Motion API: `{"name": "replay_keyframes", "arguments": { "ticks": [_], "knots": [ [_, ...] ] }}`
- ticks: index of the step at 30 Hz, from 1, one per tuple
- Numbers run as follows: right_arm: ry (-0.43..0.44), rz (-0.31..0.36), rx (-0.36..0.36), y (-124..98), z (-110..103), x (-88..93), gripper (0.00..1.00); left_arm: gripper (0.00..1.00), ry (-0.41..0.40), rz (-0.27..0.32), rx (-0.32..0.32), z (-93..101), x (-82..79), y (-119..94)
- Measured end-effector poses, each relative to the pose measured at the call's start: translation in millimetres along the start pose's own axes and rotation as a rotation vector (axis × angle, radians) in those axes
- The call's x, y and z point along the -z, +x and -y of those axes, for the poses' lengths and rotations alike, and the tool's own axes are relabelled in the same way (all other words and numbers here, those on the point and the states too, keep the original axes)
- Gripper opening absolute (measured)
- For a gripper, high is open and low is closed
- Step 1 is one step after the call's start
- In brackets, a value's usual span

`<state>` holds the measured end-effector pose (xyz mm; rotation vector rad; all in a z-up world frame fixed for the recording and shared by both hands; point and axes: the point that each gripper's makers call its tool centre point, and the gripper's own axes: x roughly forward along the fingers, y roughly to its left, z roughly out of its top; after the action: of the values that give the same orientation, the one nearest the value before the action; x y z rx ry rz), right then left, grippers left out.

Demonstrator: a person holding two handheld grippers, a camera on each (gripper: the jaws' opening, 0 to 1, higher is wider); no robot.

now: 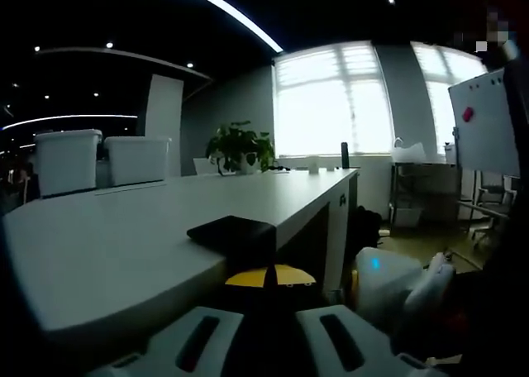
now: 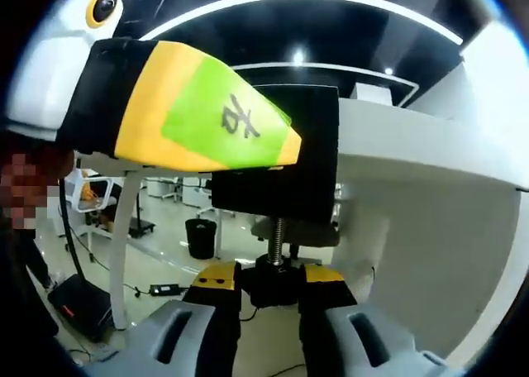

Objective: Clamp the fixed fixture on the desktop, loosen the retaining clip, secure it to the edge of the desk, and tighten the retaining clip.

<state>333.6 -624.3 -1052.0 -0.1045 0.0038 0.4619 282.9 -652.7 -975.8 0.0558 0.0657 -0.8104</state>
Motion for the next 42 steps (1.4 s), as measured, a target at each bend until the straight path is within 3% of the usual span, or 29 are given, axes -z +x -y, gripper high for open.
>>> {"name": "replay_keyframes", "arguments": {
  "ticks": [3,9,11,14,16,18,24,27,30,31,32,34,35,36,38,42],
  "knots": [
    [0.002,0.018,-0.095,2,-3,-0.7,0.23,0.01,0.012,-0.011,0.0,0.1,-0.1,0],
    [-0.059,0.035,-0.381,-2,-7,-1.3,0.23,0.01,0.04,-0.05,-0.012,1.7,-0.7,2],
    [-0.003,0.031,-0.456,-3,-11,-0.9,0.23,0.01,0.04,-0.053,-0.016,1.1,-0.5,2],
    [0.011,0.054,-0.591,-1,-16,-2.2,0.23,0.01,0.046,-0.043,-0.031,2.2,0.2,1],
    [-0.019,0.045,-0.634,-2,-18,-1.8,0.23,0.01,0.017,-0.021,-0.034,1.3,-0.2,1],
    [0.005,0.036,-0.682,-3,-20,-2.0,0.23,0.01,-0.039,0.002,-0.034,0.3,-0.9,0],
    [-0.007,0.05,-0.721,-6,-18,-0.8,0.24,0.01,-0.042,-0.004,-0.046,0.9,-1.7,1],
    [-0.038,0.078,-0.706,6,-14,-3.7,0.24,0.01,-0.047,-0.002,-0.057,1.4,-1.8,2],
    [-0.017,0.057,-0.593,8,-7,-4.4,0.3,0.01,-0.048,-0.001,-0.066,0.9,-1.8,1],
    [-0.019,0.072,-0.567,4,-5,-7.7,0.38,0.01,-0.052,-0.002,-0.069,0.8,-1.8,2],
    [-0.033,0.088,-0.517,3,-1,-10.5,0.51,0.01,-0.055,-0.002,-0.07,0.7,-1.9,2],
    [-0.062,0.105,-0.402,-4,10,-14.0,0.75,0.01,-0.051,-0.004,-0.069,0.7,-2.1,2],
    [-0.03,0.096,-0.328,-3,13,-14.1,0.86,0.01,-0.042,0.003,-0.065,1.0,-3.8,2],
    [-0.003,0.074,-0.283,-4,13,-11.5,0.9,0.01,-0.041,0.004,-0.062,0.7,-4.7,2],
    [0.007,0.028,-0.184,-6,14,-4.2,0.82,0.01,-0.036,0.006,-0.057,0.9,-6.0,2],
    [-0.035,0.014,0.005,-11,13,-6.6,0.67,0.01,-0.024,0.01,-0.051,1.7,-7.1,2]
  ]
}}
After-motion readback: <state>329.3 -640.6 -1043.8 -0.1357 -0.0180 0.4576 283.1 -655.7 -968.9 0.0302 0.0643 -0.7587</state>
